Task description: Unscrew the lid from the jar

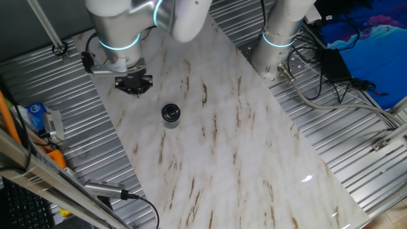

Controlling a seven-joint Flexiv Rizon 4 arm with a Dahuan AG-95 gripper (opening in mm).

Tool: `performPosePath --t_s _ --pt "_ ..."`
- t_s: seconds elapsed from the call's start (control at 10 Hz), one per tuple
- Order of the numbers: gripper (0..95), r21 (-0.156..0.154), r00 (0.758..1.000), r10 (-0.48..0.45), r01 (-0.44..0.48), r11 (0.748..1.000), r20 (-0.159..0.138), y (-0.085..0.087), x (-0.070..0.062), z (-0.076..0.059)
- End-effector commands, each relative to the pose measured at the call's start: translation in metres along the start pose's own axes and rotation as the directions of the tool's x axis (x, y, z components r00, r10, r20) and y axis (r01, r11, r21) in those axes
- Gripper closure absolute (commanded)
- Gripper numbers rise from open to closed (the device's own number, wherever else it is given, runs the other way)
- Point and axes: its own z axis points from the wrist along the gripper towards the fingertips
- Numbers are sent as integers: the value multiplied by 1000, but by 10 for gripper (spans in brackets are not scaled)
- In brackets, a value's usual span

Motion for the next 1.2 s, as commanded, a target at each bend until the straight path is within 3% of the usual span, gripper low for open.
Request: performPosePath --t_s 0.1,0.2,0.4,0.9,1.1,1.2 --pt "950 2 998 63 -63 998 -3 -1 -1 0" --pt "950 11 992 129 -129 992 -7 -1 -1 0" --pt "950 13 984 177 -177 984 -8 -1 -1 0" --pt "950 7 987 163 -163 987 6 -3 3 0" --pt "950 5 989 147 -147 989 12 -15 13 3" --pt "950 -2 993 118 -118 993 22 -35 25 7"
